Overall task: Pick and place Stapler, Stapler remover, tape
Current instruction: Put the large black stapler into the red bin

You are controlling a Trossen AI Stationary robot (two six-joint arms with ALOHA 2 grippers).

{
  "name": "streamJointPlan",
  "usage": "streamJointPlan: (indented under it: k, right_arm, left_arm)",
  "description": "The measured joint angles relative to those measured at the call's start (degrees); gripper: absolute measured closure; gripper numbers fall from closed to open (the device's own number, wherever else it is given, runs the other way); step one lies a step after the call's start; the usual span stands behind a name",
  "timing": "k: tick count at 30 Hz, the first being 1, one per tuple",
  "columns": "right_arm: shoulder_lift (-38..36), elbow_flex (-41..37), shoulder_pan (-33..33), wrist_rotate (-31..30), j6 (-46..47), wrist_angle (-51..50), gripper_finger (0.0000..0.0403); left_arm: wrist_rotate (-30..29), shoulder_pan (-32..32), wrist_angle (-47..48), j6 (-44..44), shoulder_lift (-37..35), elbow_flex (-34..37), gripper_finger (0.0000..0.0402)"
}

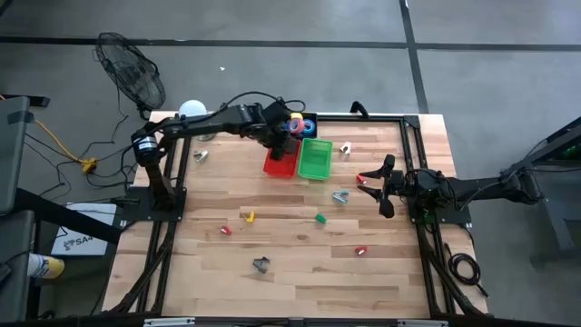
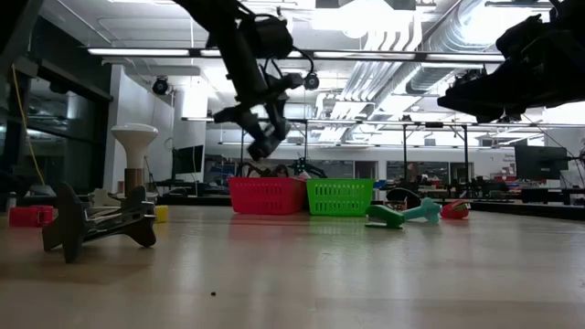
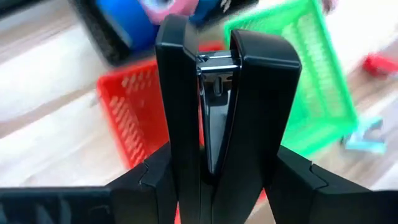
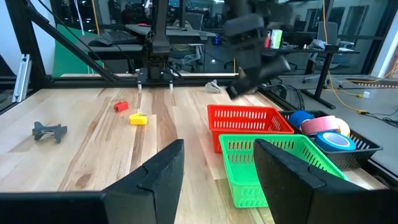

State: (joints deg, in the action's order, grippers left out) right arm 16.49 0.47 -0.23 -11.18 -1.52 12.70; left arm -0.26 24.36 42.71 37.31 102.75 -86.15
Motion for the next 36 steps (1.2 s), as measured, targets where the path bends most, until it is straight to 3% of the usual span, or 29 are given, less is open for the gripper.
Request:
streamJointPlan:
  k: [13,27,36]
  right_arm:
    - [0.0,0.02,0.02,0.15,0.0,-0.04,0.0217]
    - [0.0,0.0,0.0,0.17,0.0,-0.02,0.0217]
    - [0.0,0.0,0.0,0.17,0.0,-0.02,0.0217]
  left_arm:
    - [2.5,0.39,0.06,2.0,5.14,0.07,0.0226]
    - [2.69,0.38,1.6,2.25,5.87,0.05,0.0226]
    - [2.18,0.38,1.5,2.13,6.63,0.07,0.0201]
